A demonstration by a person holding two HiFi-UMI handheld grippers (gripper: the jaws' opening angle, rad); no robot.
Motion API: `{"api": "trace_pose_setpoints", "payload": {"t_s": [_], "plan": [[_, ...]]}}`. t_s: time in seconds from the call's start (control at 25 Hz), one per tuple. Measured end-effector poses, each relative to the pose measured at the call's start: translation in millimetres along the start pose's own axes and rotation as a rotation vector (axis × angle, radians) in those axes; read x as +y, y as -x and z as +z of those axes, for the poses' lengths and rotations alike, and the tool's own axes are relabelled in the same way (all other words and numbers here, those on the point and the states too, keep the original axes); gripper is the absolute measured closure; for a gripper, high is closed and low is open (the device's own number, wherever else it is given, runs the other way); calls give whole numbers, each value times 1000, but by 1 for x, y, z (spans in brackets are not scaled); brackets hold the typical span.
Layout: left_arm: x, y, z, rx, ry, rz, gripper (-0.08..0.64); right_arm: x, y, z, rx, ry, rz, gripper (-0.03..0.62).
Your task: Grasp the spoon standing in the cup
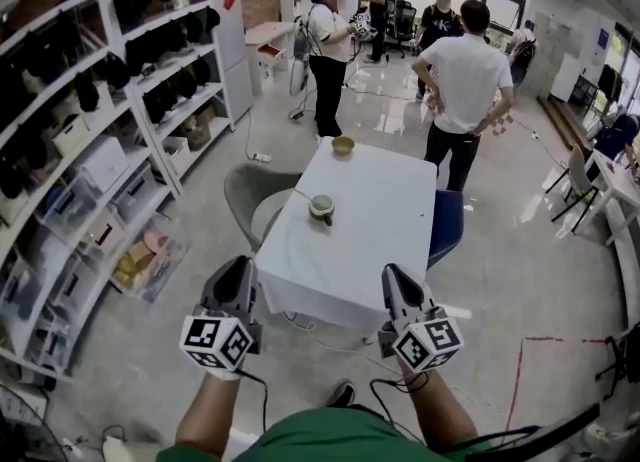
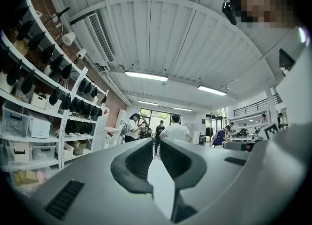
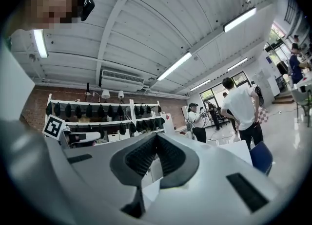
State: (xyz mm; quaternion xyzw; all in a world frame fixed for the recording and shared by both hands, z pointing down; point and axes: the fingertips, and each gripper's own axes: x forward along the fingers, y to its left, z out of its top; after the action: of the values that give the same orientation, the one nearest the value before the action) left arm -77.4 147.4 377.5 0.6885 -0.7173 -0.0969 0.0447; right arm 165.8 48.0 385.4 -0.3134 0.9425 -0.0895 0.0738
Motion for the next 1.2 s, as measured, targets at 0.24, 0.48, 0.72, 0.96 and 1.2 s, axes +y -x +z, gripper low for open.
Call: {"api": "trace_pose_setpoints", "payload": {"t_s": [0.24,0.48,0.72,0.96,1.2], "plan": [[-20,-52,-8,15,-18,40,502,-61,-26,8,4,-22,31,569],[-30,-92,-15,12,-27,71,502,-103,-47,19,-11,-16,48,569],[-21,-128,-23,26,-30,83,502,-132,-69,22,-12,-14,32,569],[4,-175,-44,51,5,51,502,-151,-101,14,2,9,-11,569],[61,-234,-44,41,8,3,502,-163,-156,5,5,32,-99,569]]}}
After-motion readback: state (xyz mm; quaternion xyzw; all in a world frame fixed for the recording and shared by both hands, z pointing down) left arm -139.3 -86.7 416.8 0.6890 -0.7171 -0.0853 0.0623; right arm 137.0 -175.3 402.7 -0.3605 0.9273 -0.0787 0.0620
